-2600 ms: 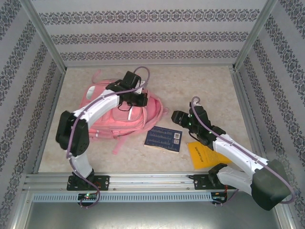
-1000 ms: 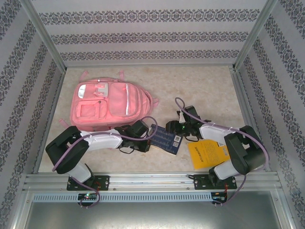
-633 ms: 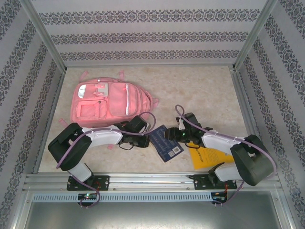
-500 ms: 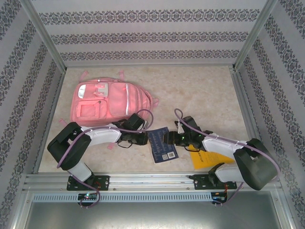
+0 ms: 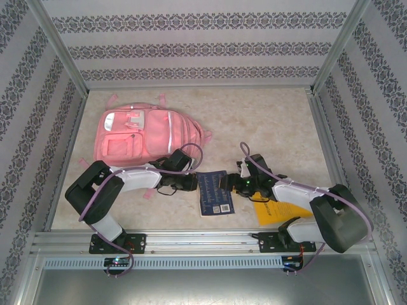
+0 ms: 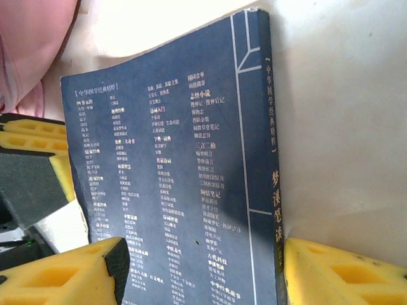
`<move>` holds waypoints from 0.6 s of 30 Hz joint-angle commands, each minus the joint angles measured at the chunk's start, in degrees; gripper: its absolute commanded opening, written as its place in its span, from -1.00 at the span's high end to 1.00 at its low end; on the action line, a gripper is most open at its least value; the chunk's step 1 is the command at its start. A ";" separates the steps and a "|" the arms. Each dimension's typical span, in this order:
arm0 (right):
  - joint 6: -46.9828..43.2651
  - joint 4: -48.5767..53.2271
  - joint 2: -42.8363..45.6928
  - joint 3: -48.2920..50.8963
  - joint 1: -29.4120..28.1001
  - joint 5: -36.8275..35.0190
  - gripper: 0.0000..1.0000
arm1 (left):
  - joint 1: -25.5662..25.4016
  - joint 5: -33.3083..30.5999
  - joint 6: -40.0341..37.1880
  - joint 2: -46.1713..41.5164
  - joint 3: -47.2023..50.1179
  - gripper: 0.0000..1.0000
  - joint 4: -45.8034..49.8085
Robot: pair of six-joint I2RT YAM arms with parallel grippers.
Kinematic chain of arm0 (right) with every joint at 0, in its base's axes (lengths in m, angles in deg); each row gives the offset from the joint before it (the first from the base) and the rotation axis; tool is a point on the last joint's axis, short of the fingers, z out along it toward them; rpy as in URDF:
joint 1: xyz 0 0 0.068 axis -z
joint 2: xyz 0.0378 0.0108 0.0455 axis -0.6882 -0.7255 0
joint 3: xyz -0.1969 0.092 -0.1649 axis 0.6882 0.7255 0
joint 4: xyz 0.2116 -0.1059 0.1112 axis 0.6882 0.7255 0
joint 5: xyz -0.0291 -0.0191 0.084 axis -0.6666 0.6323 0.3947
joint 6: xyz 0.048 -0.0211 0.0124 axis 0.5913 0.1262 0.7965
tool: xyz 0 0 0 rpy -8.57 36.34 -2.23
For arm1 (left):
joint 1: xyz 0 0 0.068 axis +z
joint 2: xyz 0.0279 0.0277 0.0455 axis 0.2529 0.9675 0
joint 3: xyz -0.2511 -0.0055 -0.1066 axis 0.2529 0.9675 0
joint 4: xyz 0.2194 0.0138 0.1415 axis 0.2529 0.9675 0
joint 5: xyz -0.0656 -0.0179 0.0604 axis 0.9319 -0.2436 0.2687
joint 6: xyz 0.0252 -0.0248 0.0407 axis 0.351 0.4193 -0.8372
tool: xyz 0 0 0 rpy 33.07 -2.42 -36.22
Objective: Pack the student bag
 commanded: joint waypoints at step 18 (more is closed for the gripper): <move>9.49 -10.69 8.97 4.84 0.95 12.34 -0.22 | -0.68 3.96 1.31 2.39 1.71 0.78 -7.01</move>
